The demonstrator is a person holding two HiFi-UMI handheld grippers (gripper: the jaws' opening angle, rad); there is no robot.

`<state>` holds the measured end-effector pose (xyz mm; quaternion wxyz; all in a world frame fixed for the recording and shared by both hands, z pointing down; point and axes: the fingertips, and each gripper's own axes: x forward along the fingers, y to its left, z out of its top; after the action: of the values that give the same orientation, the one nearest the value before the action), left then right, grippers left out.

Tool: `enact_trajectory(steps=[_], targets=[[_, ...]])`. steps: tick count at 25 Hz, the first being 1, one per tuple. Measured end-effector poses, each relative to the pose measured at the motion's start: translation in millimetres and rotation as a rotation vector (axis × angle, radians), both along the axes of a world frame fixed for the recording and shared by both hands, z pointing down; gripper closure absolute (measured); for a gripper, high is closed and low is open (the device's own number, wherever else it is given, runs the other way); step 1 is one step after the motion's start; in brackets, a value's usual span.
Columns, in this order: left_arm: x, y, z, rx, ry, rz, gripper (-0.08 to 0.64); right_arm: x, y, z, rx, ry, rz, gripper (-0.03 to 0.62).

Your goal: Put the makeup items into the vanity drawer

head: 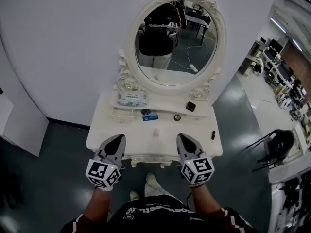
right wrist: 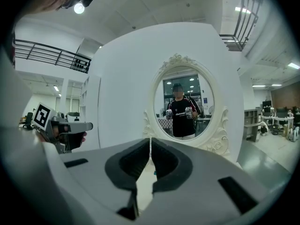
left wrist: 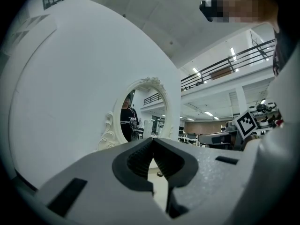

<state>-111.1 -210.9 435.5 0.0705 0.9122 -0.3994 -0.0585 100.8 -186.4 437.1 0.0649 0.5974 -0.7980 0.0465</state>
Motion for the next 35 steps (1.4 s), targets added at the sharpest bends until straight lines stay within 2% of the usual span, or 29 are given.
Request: enact_trajectory(steps=[6, 9, 13, 15, 35], targets=[[13, -20, -8, 0.017, -0.018, -0.002, 0.554, 11, -26, -4, 0.026, -0.012, -0.01, 0.572], [21, -31, -13, 0.023, -0.026, -0.002, 0.554, 17, -41, 2, 0.008, -0.016, -0.027, 0.495], [31, -42, -13, 0.029, -0.035, 0.0, 0.554, 17, -60, 23, -0.053, 0.0, -0.078, 0.357], [35, -46, -11, 0.027, -0.042, 0.006, 0.554, 17, -67, 37, -0.085, 0.01, -0.095, 0.327], [54, -72, 26, -0.045, -0.122, 0.001, 0.554, 17, -116, 209, -0.421, 0.146, -0.23, 0.321]])
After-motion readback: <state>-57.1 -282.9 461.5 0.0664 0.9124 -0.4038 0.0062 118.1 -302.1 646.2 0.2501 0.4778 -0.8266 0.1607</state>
